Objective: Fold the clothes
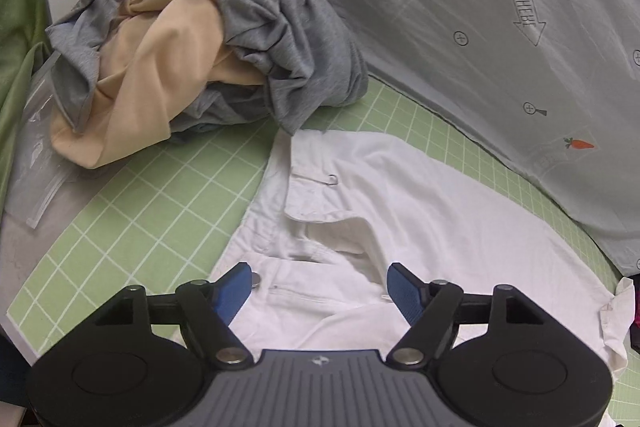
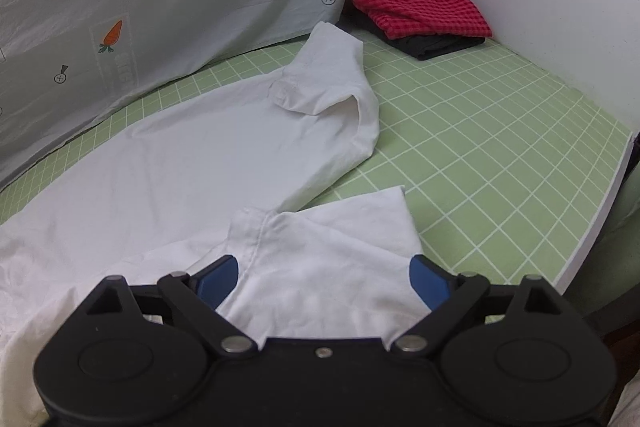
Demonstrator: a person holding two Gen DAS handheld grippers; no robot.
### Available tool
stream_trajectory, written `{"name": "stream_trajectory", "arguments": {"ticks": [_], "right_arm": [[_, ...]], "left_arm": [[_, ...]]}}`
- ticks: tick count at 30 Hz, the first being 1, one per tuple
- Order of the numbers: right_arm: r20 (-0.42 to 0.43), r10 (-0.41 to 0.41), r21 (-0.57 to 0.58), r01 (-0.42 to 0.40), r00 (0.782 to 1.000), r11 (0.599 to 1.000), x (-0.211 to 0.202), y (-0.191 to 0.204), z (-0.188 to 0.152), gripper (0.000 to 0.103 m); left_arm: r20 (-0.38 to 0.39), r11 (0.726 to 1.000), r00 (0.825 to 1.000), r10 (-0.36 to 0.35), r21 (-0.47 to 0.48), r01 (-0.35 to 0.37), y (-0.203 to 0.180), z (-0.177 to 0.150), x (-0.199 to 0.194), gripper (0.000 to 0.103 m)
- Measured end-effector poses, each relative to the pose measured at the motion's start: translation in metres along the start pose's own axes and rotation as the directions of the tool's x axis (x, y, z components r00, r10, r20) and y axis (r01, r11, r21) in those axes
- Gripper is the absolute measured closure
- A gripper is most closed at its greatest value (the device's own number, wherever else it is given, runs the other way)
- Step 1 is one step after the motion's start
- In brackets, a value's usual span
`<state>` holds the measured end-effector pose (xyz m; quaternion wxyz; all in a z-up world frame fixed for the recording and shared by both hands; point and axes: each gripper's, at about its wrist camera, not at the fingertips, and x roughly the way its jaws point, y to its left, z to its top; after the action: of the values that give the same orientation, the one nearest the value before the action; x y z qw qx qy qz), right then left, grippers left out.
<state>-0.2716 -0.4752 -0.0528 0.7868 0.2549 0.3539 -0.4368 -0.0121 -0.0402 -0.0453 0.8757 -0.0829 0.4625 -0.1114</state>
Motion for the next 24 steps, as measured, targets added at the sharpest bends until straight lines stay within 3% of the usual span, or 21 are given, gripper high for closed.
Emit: {"name": "stream_trajectory", "arguments": {"ticks": [4,6,7,10,12,13,15,16,17,20,24], "right_arm": [[-0.027,0.059,0.026,-0.058,0.998,0.998,0.022,0.011,0.013,0.008],[-0.077,0.143,0.057,-0.139,0.987,0.989,0.039,0.024,0.016,0.008],[-0.104,0.144,0.063,-0.138,0.984,0.988,0.047,0.031,0.016,0.008],[-0.207,0.032,0.098,-0.012,0.978,0.995,0.073,0.048,0.011,0.008],[-0.242,0.019,0.111,0.008,0.970,0.994,0.082,0.045,0.003,0.014],[-0.245,0.031,0.106,-0.005,0.969,0.994,0.083,0.041,0.000,0.018],[-0.230,0.069,0.075,-0.053,0.971,0.996,0.078,0.029,-0.001,0.054],[-0.223,0.108,0.078,-0.092,0.969,0.993,0.075,0.021,0.000,0.064],[-0.217,0.137,0.079,-0.122,0.967,0.989,0.070,0.013,0.001,0.086],[-0.193,0.177,0.068,-0.167,0.965,0.984,0.047,-0.009,0.010,0.094],[-0.044,0.205,-0.063,-0.207,0.978,0.976,-0.005,-0.024,0.030,0.094]], "left_arm": [[-0.017,0.999,1.000,0.007,0.046,-0.007,-0.042,-0.019,0.001,0.016],[-0.056,0.997,0.998,0.014,0.076,-0.010,-0.058,-0.034,0.006,0.015],[-0.082,0.996,0.996,0.017,0.088,-0.009,-0.064,-0.041,0.009,0.016],[-0.140,0.996,0.990,0.008,0.090,0.005,-0.075,-0.059,0.014,0.015],[-0.165,0.996,0.986,0.000,0.086,0.015,-0.081,-0.068,0.017,0.015],[-0.172,0.996,0.985,-0.001,0.086,0.016,-0.084,-0.071,0.018,0.015],[-0.176,0.997,0.984,0.005,0.082,0.009,-0.088,-0.072,0.019,0.015],[-0.178,0.997,0.984,0.008,0.074,0.005,-0.090,-0.072,0.020,0.015],[-0.179,0.998,0.984,0.011,0.067,0.001,-0.091,-0.072,0.021,0.015],[-0.179,0.999,0.984,0.020,0.051,-0.011,-0.095,-0.070,0.026,0.015],[-0.178,0.997,0.983,0.054,0.068,-0.042,-0.101,-0.070,0.037,0.015]]}}
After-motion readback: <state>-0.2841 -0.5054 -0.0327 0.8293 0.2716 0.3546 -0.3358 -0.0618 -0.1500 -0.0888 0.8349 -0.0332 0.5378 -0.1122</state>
